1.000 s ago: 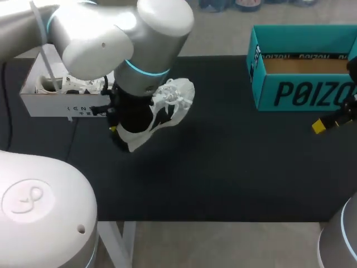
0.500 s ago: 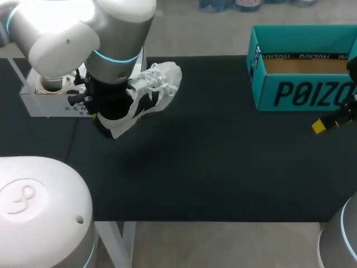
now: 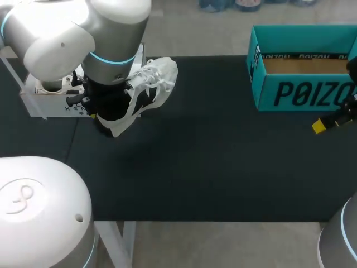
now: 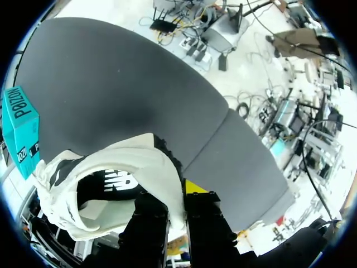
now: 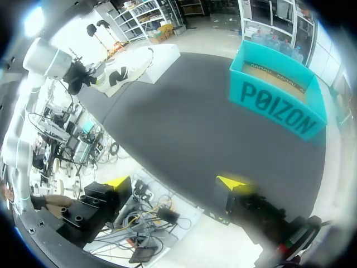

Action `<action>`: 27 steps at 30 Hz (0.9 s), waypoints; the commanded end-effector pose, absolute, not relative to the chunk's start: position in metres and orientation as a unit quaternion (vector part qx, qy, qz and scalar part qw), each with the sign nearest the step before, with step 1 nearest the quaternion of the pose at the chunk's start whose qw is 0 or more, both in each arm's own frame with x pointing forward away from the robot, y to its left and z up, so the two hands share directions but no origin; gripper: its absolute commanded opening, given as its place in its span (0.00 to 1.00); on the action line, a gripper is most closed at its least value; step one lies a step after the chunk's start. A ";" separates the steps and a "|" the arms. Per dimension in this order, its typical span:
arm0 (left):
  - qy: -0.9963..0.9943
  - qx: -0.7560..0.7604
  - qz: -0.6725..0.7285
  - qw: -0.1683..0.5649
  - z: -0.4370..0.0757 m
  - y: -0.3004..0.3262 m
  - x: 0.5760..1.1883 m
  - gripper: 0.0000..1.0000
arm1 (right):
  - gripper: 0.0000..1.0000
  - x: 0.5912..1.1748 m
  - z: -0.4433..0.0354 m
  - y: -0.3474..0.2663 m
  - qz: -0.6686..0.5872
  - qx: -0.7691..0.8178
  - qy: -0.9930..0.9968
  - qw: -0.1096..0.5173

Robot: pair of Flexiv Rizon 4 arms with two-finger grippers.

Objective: Take the shoe out of the shoebox, open the shoe tongue, remove and reinsert the insole, then place the shoe into the shoebox

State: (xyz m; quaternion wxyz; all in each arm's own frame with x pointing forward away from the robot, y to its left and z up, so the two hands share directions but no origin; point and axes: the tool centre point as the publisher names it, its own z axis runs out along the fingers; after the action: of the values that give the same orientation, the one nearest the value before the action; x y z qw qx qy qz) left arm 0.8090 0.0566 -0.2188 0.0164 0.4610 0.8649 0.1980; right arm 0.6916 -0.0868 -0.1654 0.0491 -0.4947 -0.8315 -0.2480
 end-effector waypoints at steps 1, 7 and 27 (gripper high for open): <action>0.850 0.480 0.216 0.027 -0.212 0.061 0.814 0.00 | 1.00 0.693 -0.166 -0.086 -0.247 -0.495 -0.831 0.049; 0.762 0.601 0.228 0.078 -0.179 0.096 0.848 0.00 | 1.00 0.693 -0.166 -0.086 -0.247 -0.495 -0.831 0.049; 0.691 0.676 0.242 0.089 -0.166 0.256 0.998 0.00 | 1.00 0.693 -0.166 -0.086 -0.247 -0.495 -0.831 0.049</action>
State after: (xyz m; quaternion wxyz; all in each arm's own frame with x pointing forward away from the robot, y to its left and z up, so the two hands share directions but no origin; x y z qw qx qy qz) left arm 0.9832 0.2546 -0.1639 0.0740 0.6669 0.6921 0.2659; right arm 0.6917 -0.0868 -0.1654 0.0491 -0.4947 -0.8315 -0.2480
